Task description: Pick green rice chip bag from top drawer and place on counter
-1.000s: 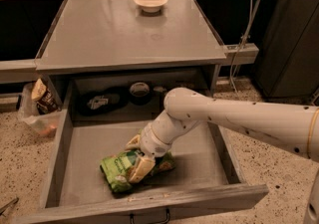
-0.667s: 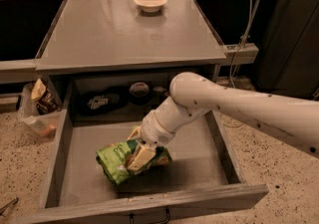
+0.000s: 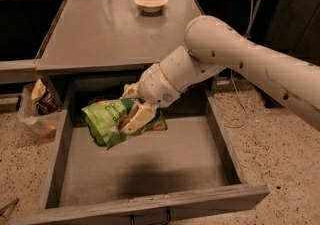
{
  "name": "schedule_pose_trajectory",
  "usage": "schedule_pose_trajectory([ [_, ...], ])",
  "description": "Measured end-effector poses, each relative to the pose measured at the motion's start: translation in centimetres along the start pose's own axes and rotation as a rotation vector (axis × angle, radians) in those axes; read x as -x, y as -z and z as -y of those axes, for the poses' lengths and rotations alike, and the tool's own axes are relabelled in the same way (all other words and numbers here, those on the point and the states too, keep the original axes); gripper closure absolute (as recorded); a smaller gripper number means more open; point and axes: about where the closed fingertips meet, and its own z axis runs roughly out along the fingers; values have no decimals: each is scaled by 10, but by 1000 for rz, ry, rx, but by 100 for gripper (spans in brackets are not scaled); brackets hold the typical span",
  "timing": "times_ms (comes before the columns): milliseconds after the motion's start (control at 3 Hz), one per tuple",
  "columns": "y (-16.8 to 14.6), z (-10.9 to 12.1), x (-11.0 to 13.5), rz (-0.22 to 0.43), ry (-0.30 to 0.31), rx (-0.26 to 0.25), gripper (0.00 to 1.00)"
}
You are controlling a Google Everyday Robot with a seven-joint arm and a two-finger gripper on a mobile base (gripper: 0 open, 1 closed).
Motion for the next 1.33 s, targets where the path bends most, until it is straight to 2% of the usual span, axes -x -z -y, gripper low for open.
schedule_pose_trajectory([
  [333, 0, 0, 0, 0, 0, 0, 100],
  [667, 28, 21, 17, -34, 28, -31, 100],
  [1000, 73, 52, 36, -74, 64, -45, 100],
  [1333, 122, 97, 59, -114, 134, -166, 100],
])
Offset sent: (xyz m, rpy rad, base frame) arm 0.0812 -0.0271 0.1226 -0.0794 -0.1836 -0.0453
